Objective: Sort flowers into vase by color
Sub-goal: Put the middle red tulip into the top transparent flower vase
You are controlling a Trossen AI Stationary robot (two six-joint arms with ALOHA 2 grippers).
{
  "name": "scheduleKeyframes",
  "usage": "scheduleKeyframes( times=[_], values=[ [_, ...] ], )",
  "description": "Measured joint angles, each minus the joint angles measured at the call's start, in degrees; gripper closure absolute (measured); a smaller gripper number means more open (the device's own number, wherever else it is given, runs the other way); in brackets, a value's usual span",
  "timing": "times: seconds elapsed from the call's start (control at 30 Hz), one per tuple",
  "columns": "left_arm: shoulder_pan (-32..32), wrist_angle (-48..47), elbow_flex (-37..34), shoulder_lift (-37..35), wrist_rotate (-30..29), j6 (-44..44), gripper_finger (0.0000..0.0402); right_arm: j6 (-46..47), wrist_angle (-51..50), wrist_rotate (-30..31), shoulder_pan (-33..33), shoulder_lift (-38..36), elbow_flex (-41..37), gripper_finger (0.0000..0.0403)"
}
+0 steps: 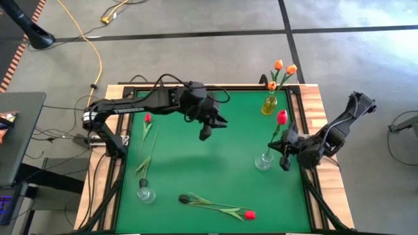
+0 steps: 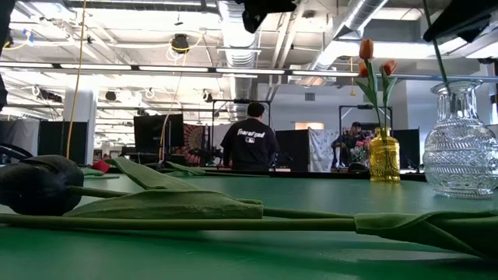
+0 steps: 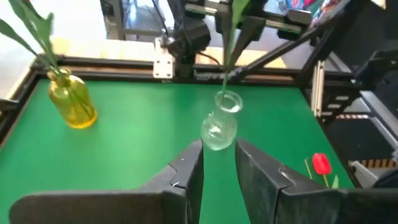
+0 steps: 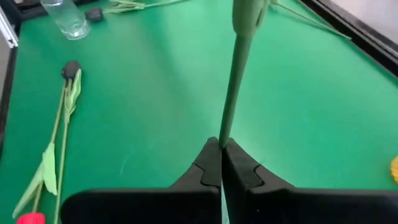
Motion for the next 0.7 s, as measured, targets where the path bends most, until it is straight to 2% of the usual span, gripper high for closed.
scheduleKeyframes(
  times=[0.23,0.4,0.7],
  values=[
    [-3.2,7.9,-10.3,-0.7,-7.5,-4.7,0.0321,0.0,3.5,0.0,0.1,0.0,-3.2,0.0373],
    [-3.2,12.0,-16.9,-2.2,-7.5,-9.4,0.0321,-0.3,3.4,-1.9,0.0,0.1,-3.3,0.0360],
    [-4.8,12.4,-17.4,-3.1,-6.5,-6.6,0.0321,0.4,2.7,-11.1,-2.5,0.0,-3.3,0.0316]
  ],
)
